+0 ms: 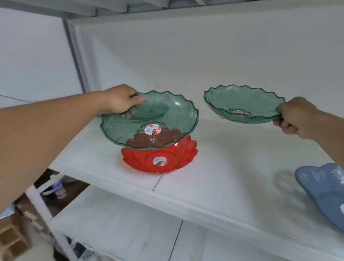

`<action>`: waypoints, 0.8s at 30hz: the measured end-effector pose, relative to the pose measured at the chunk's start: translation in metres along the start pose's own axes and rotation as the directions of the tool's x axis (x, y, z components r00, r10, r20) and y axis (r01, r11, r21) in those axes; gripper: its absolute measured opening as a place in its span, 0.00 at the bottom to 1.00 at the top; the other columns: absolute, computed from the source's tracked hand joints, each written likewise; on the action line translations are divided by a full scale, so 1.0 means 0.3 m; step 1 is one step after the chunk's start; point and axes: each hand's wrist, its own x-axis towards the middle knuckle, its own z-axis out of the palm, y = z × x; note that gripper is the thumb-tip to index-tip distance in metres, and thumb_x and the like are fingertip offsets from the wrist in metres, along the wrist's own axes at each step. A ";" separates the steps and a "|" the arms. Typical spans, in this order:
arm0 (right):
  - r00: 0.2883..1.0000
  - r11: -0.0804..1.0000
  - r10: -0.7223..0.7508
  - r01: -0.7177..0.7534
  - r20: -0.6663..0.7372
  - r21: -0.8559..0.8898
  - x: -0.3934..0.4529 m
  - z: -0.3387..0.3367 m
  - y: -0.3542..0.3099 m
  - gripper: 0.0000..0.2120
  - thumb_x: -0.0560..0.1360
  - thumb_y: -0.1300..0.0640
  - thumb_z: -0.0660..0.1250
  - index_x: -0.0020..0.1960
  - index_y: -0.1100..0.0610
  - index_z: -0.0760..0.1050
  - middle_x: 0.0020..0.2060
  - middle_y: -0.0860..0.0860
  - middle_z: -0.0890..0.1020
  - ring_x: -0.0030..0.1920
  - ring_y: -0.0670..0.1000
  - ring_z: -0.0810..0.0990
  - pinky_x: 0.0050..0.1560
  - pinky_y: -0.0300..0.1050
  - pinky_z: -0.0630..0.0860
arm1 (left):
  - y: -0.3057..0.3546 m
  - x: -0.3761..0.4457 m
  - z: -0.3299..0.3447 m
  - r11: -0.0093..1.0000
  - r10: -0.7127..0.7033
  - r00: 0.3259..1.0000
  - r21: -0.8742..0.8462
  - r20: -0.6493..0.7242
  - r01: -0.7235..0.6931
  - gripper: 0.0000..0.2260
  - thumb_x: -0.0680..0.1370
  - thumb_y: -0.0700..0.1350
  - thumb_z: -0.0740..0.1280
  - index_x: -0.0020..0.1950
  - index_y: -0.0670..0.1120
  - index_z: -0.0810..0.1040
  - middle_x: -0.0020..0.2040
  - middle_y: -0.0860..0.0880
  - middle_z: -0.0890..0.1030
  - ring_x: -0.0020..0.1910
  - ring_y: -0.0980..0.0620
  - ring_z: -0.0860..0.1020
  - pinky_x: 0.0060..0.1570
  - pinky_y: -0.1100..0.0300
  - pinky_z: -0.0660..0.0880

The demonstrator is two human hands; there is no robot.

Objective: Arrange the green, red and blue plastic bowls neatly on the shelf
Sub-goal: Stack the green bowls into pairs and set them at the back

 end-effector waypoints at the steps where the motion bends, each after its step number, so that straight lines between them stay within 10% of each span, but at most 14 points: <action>1: 1.000 1.000 -0.009 0.008 0.030 0.011 -0.015 0.053 -0.019 0.11 0.77 0.68 0.55 0.41 0.63 0.73 0.31 0.61 0.77 0.22 0.51 0.62 0.20 0.35 0.57 | -0.060 -0.026 -0.048 0.999 -0.037 0.999 -0.002 -0.024 0.037 0.18 0.85 0.56 0.64 0.49 0.42 0.82 0.42 0.43 0.87 0.28 0.55 0.84 0.27 0.64 0.79; 7: 0.993 0.998 -0.051 0.048 0.111 0.030 -0.119 0.375 -0.197 0.11 0.78 0.67 0.55 0.40 0.61 0.71 0.30 0.60 0.76 0.21 0.50 0.62 0.20 0.35 0.56 | -0.435 -0.112 -0.278 0.979 -0.199 0.977 -0.057 -0.079 0.195 0.19 0.85 0.56 0.65 0.52 0.39 0.81 0.46 0.39 0.87 0.40 0.44 0.85 0.40 0.52 0.84; 24: 0.979 0.995 0.006 -0.026 0.202 0.096 -0.318 1.299 -0.619 0.09 0.78 0.66 0.53 0.42 0.61 0.68 0.26 0.59 0.76 0.27 0.50 0.59 0.32 0.44 0.51 | -1.254 0.051 -0.568 0.956 -0.276 0.961 -0.114 -0.027 0.272 0.22 0.86 0.53 0.64 0.52 0.34 0.81 0.38 0.40 0.84 0.32 0.44 0.82 0.30 0.57 0.78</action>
